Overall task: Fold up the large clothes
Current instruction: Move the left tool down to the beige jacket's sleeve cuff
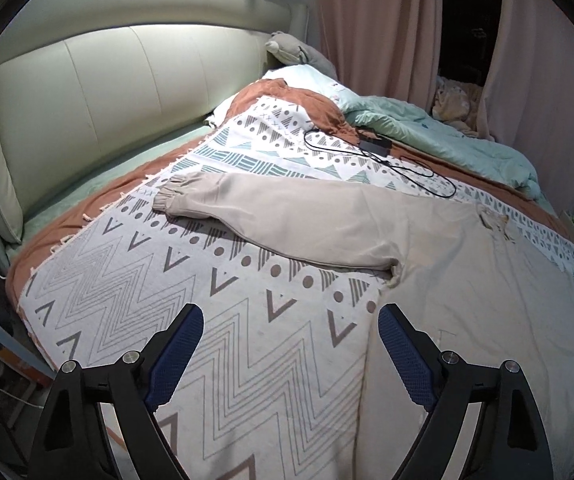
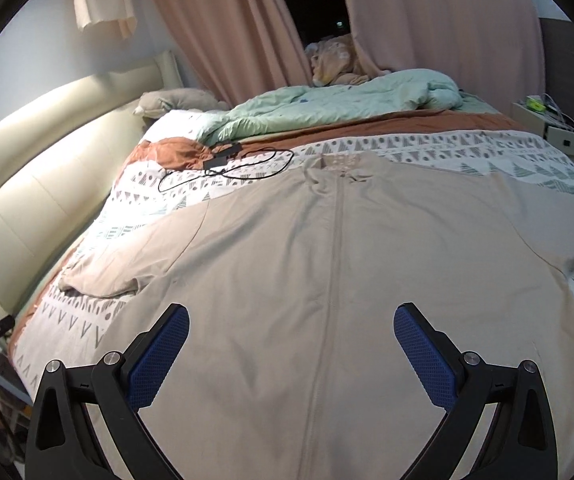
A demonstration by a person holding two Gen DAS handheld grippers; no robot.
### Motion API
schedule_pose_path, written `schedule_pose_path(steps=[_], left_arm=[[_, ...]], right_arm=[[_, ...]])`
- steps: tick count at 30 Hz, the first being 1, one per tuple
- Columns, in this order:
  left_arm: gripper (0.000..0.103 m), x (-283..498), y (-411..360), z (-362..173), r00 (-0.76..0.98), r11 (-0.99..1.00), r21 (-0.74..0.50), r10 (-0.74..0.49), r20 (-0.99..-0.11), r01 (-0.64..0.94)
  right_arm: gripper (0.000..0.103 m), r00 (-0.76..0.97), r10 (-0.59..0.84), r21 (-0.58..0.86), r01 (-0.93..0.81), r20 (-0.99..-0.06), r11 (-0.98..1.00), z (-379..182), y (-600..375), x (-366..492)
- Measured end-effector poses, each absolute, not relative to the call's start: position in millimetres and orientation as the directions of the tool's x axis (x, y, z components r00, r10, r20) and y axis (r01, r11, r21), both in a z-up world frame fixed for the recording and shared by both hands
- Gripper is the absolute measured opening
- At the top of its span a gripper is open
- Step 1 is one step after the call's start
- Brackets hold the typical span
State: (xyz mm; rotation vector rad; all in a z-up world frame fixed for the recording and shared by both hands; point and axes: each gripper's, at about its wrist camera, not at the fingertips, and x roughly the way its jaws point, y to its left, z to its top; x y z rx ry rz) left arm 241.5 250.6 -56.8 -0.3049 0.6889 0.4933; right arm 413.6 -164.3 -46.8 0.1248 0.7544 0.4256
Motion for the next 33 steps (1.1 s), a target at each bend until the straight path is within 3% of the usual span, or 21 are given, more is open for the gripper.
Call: schedule_pose_path(steps=[10, 14, 19, 26, 31, 33], left_arm=[[0.087, 288.9, 320.3, -93.8, 0.614, 0.809, -0.095, 0.358, -0.703, -0.580], [0.077, 310.7, 354.1, -114.7, 0.582, 0.793, -0.112, 0.335, -0.741, -0.599], [0.077, 337.7, 391.4, -141.4, 0.541, 0.771, -0.104, 0.337, -0.770, -0.629], [0.077, 365.0, 440.9, -162.1, 0.541, 0.727, -0.177, 0.302, -0.785, -0.663], [0.077, 374.2, 484.5, -173.2, 0.555, 0.642, -0.289, 0.257, -0.791, -0.710], [0.068, 376.3, 498.6, -180.6, 0.544, 0.596, -0.314, 0.254, -0.800, -0.739]], right_arm=[[0.100, 0.594, 0.433, 0.211, -0.407, -0.678, 0.889, -66.6, -103.8, 463.8], [0.100, 0.581, 0.425, 0.183, -0.429, -0.694, 0.885, -79.4, -81.2, 478.5], [0.089, 0.552, 0.416, 0.177, -0.434, -0.723, 0.883, -102.0, -62.8, 495.4], [0.085, 0.509, 0.394, 0.157, -0.447, -0.765, 0.881, -131.6, -46.4, 507.5], [0.068, 0.473, 0.389, 0.168, -0.443, -0.791, 0.881, -145.0, -45.0, 511.4], [0.065, 0.465, 0.388, 0.176, -0.436, -0.796, 0.883, -147.5, -45.9, 512.0]])
